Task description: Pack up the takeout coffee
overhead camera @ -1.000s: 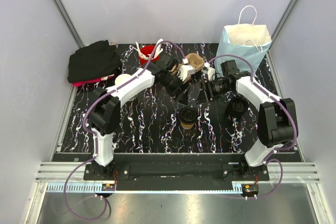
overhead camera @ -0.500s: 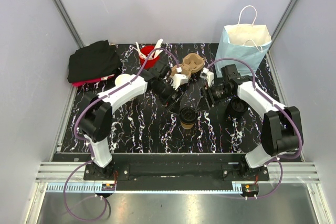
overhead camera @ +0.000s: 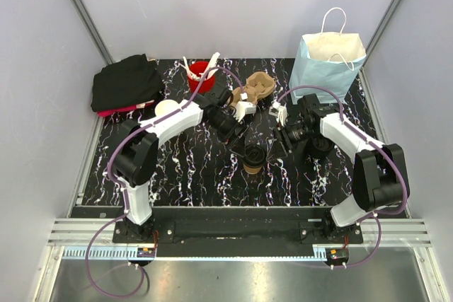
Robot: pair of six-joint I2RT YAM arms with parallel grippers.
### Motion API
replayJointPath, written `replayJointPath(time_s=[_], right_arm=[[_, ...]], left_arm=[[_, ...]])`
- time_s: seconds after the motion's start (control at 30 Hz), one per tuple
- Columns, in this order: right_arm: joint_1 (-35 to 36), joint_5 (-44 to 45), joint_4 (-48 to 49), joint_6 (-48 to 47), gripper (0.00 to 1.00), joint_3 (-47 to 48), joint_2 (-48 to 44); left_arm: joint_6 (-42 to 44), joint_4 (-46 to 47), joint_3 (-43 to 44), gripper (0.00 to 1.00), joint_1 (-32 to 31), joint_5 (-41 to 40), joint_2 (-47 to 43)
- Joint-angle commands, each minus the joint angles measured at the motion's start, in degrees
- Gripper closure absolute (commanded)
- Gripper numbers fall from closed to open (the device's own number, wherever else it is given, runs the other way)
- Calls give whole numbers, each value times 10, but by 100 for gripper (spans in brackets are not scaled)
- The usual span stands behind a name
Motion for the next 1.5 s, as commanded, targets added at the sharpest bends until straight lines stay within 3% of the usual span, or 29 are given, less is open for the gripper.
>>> replayJointPath(time_s=[0.0,1.1,1.47], right_arm=[[4,-3,-8,-27,47,-7,5],[16,14,47,60,64,21,83],[26,68,65,78,71,16,96]], left_arm=[[-6,24,16,14,-1,33,6],[-24,33,19,20,-2,28,35],[-25,33,16,21,-7,8,41]])
